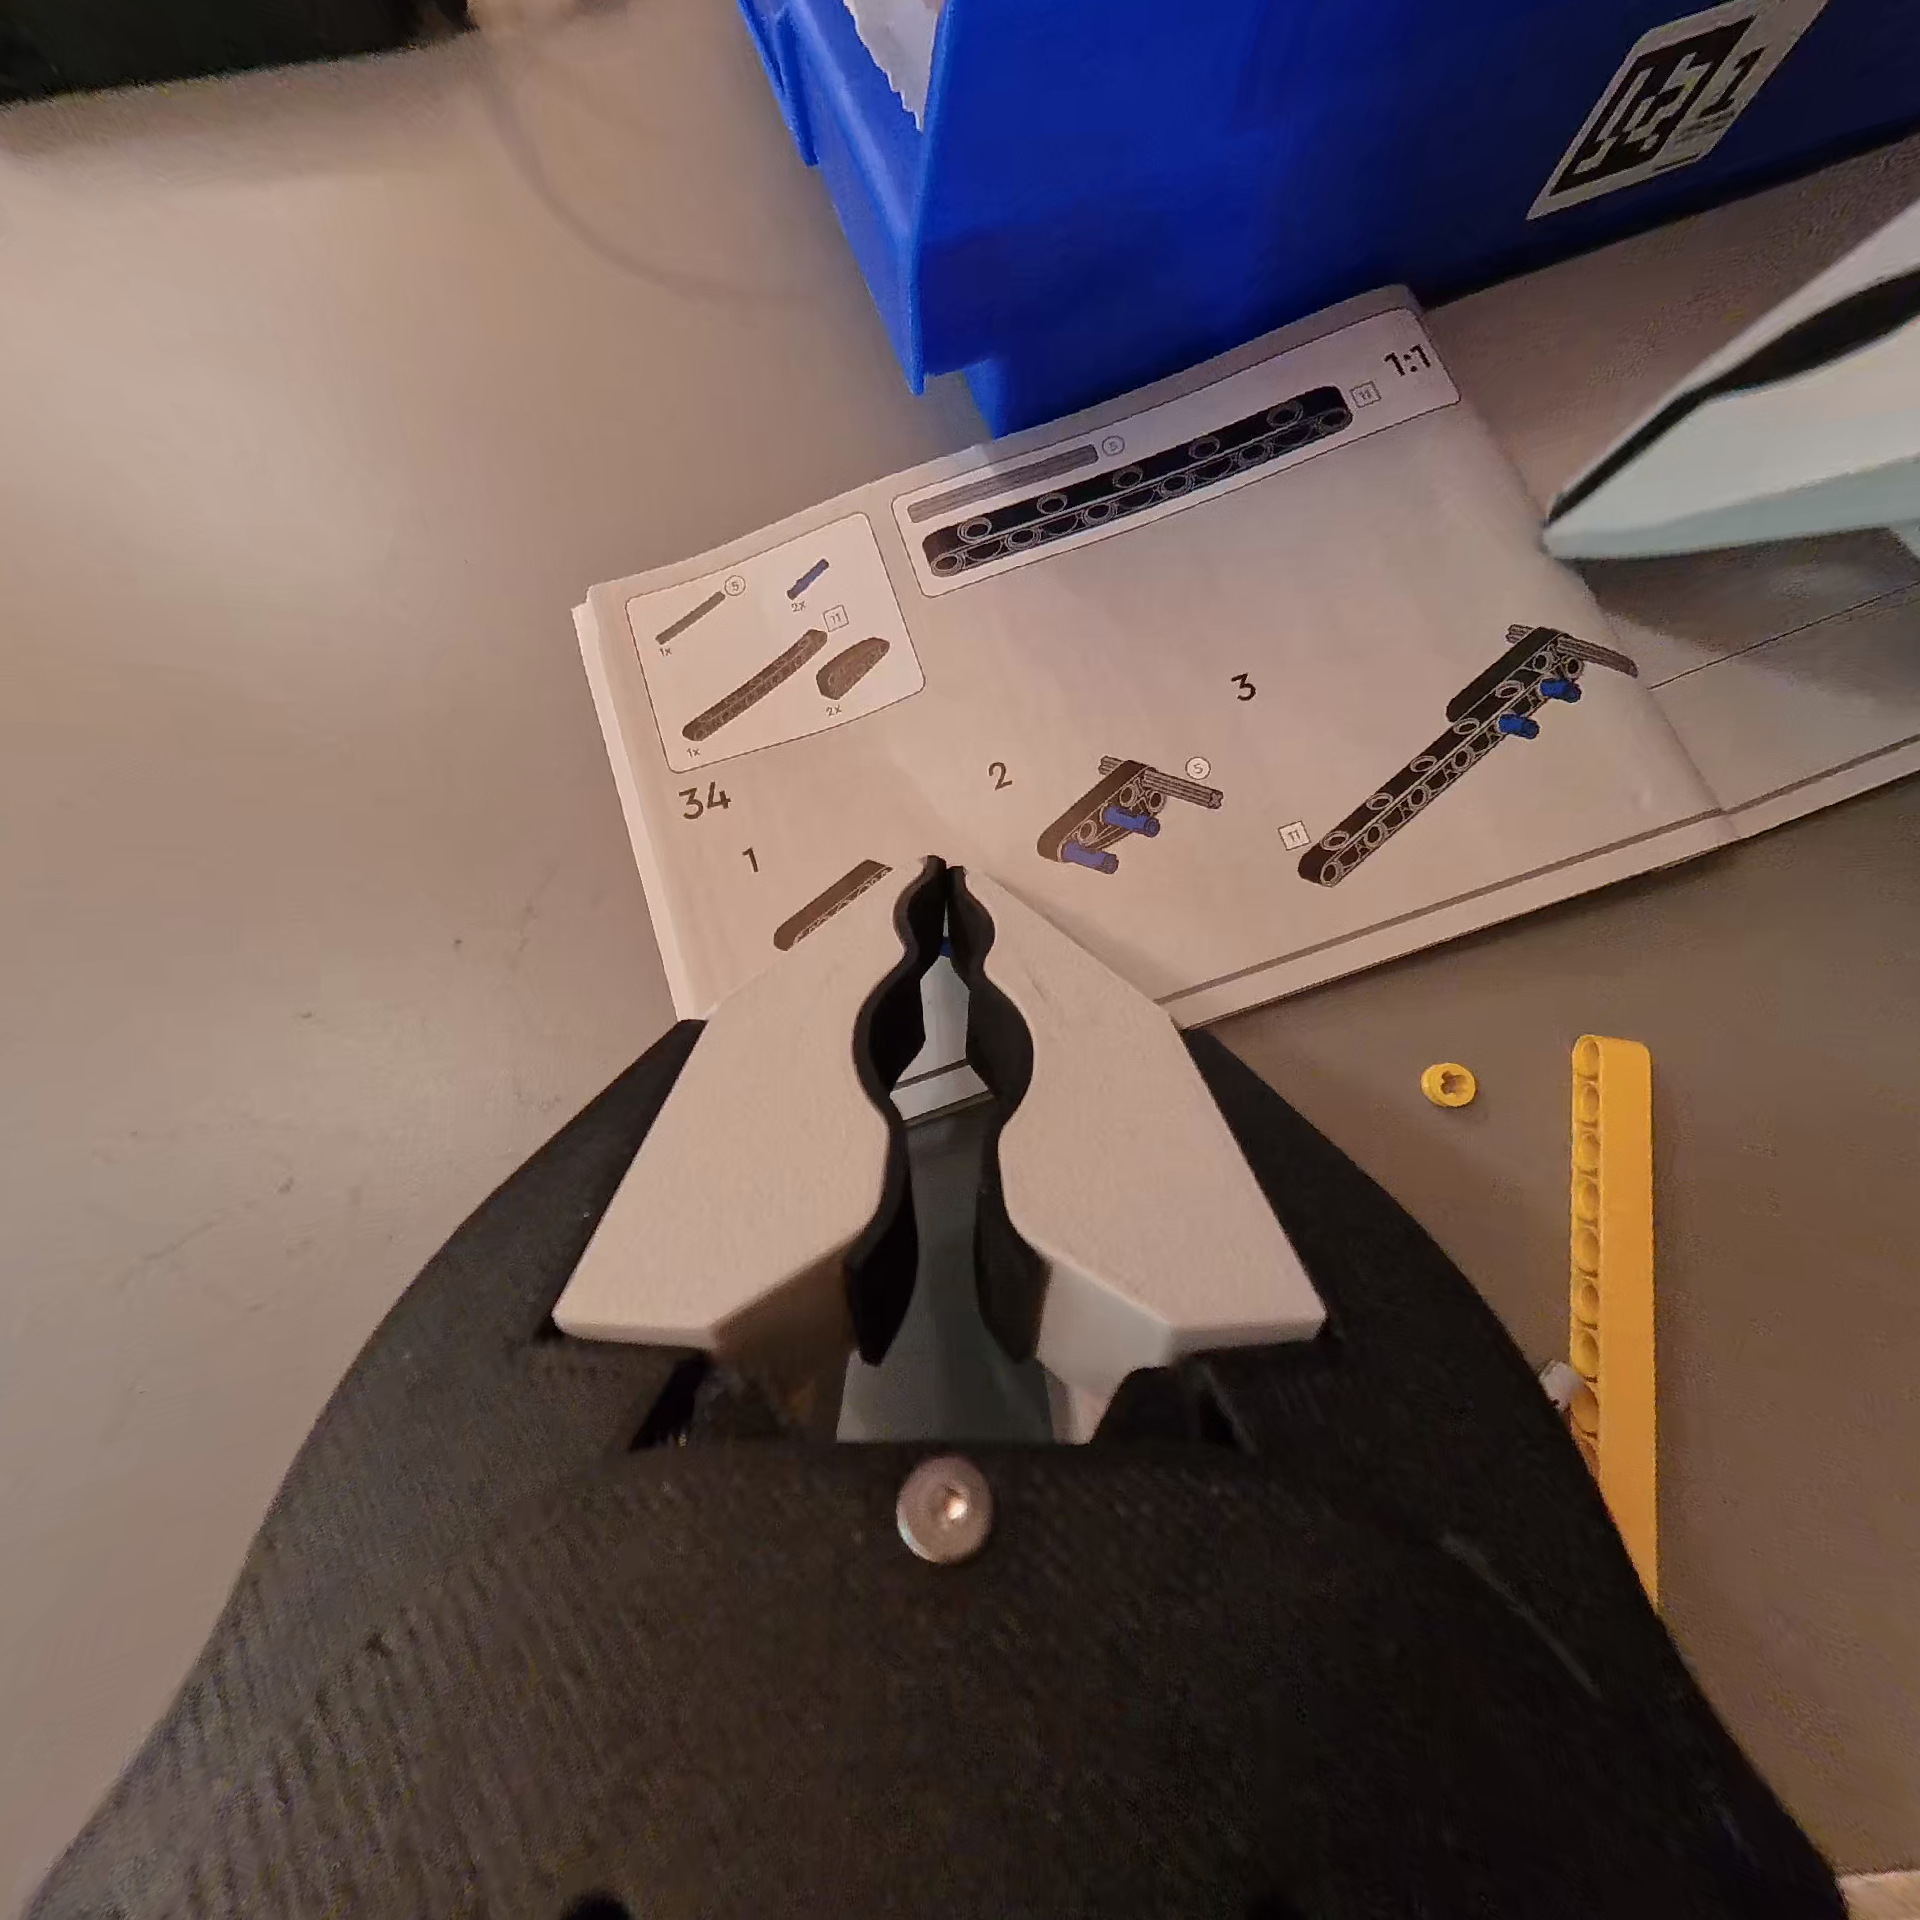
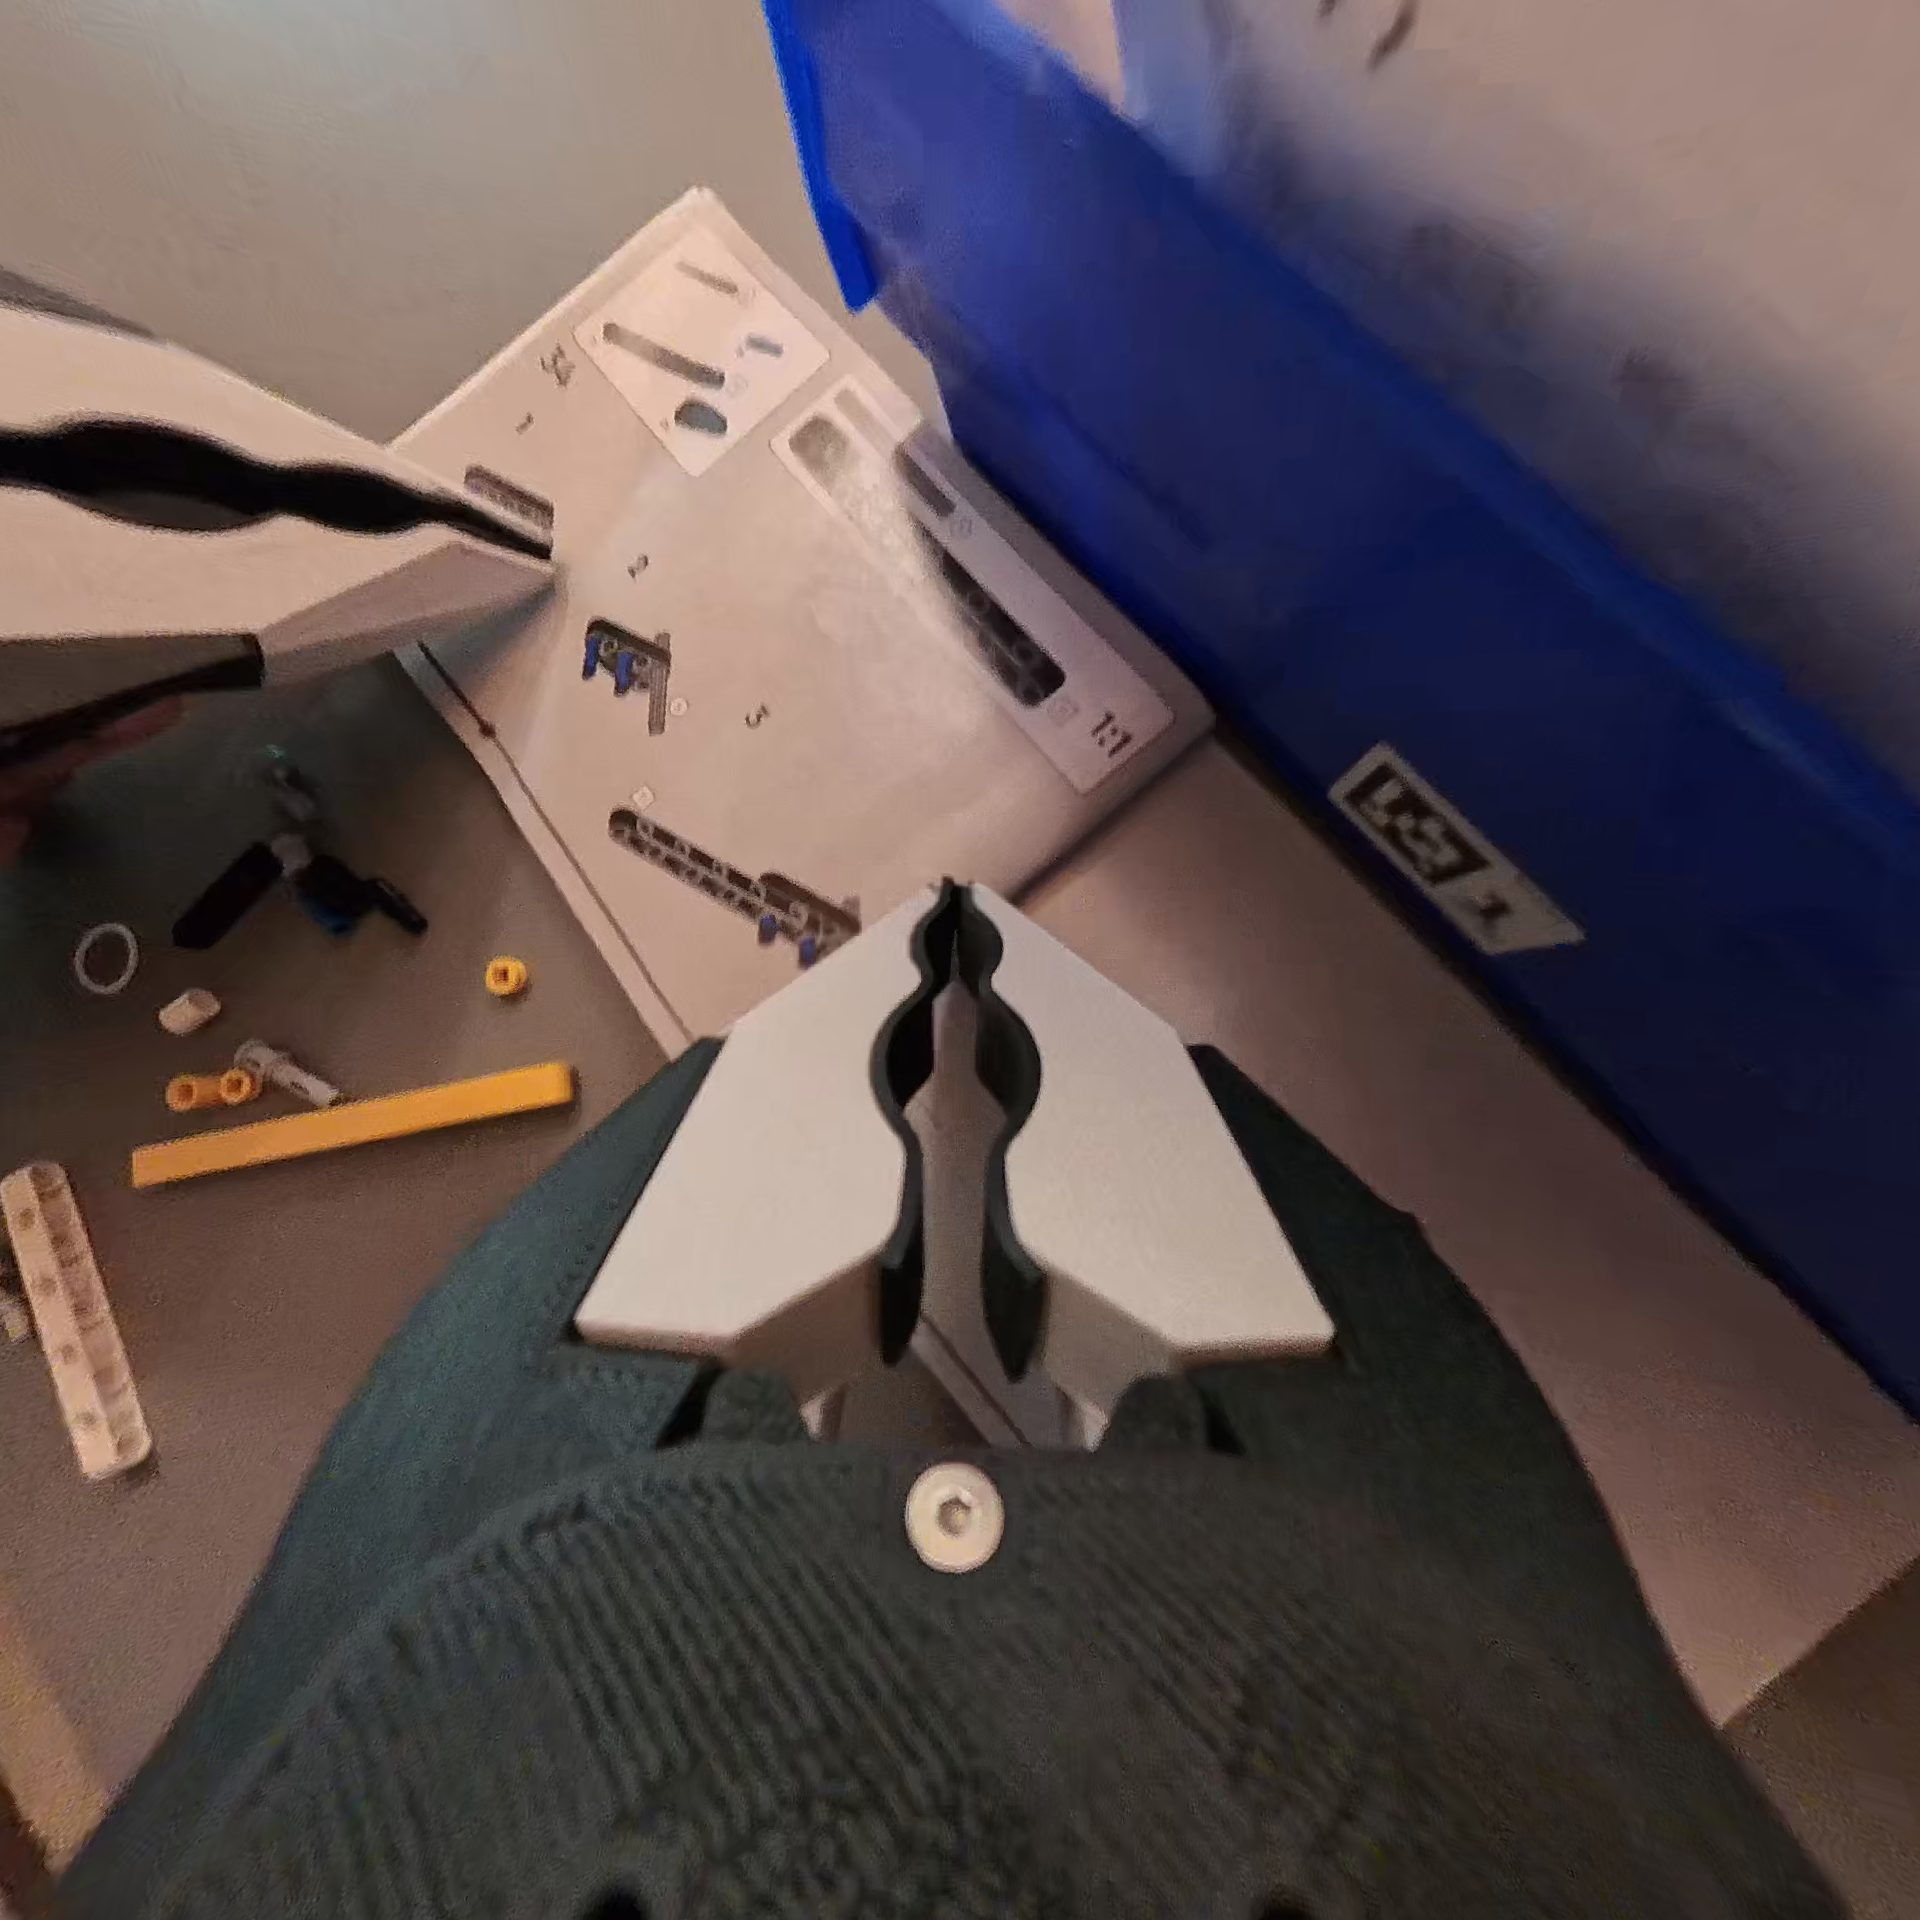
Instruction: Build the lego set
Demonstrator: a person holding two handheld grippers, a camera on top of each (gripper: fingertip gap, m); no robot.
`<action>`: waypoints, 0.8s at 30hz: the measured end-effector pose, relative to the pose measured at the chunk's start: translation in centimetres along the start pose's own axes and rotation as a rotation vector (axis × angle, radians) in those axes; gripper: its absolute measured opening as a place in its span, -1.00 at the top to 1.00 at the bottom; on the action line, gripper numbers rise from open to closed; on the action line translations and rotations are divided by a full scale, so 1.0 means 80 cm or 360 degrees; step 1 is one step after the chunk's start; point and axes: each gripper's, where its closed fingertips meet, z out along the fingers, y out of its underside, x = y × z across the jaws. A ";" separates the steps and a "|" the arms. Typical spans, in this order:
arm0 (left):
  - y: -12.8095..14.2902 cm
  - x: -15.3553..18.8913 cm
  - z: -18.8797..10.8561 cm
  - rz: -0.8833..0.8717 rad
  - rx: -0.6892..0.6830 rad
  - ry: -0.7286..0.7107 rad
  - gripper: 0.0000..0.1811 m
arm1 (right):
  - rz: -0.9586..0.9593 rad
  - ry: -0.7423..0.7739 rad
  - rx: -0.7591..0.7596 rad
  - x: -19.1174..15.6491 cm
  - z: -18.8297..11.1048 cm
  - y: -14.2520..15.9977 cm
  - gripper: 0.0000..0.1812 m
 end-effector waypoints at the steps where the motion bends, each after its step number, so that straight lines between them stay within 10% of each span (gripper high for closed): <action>1: 0.000 0.000 0.000 0.0003 0.0001 -0.0003 1.00 | 0.0008 -0.0016 -0.0011 -0.001 0.002 0.005 1.00; 24: 0.000 0.000 0.000 0.0001 0.0010 0.0009 1.00 | -0.0060 0.0215 -0.0134 0.018 0.014 0.001 1.00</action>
